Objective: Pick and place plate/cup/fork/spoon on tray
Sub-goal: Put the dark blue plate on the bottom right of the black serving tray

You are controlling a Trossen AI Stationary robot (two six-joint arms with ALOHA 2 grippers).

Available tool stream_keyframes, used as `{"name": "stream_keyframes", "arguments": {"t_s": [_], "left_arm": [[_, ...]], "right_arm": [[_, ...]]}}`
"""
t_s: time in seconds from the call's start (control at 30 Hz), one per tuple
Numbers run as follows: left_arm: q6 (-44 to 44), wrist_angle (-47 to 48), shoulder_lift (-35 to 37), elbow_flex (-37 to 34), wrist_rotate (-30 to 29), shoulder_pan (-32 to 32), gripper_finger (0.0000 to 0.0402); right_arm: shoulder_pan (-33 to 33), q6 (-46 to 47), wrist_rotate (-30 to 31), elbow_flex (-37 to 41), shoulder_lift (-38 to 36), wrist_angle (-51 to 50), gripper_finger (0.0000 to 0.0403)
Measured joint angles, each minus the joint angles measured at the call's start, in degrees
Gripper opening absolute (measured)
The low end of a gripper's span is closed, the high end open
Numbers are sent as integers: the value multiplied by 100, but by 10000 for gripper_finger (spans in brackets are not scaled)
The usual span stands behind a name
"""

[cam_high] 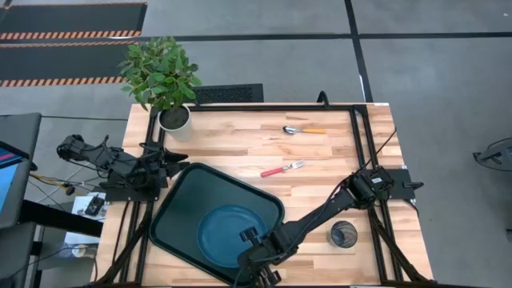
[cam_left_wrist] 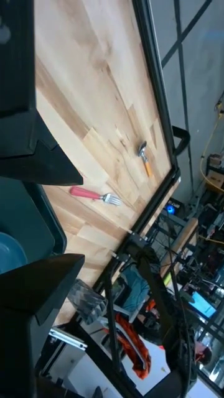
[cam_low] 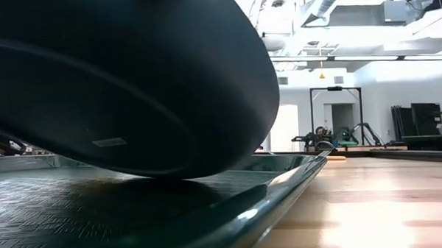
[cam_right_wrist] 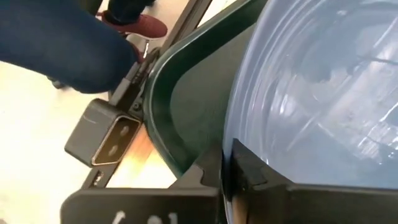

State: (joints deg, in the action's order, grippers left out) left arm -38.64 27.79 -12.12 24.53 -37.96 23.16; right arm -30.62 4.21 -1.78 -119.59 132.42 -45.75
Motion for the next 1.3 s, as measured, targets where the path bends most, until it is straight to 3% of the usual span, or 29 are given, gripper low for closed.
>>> {"name": "stream_keyframes", "arguments": {"t_s": [0.6, 0.8, 1.0, 1.3], "left_arm": [[-2, 1, 0, 0, 3, 0, 176], [-178, 1, 0, 0, 35, 0, 176], [-482, 61, -89, -31, 384, -1, 176], [-998, 268, -726, -513, 640, -2, 176]], "right_arm": [[3, 651, -7, 2, 0, 3, 128], [90, 751, -7, 2, 0, -38, 133], [650, 752, 30, 0, -183, -335, 124], [1706, 785, 1351, -5, -160, -601, 110]]}}
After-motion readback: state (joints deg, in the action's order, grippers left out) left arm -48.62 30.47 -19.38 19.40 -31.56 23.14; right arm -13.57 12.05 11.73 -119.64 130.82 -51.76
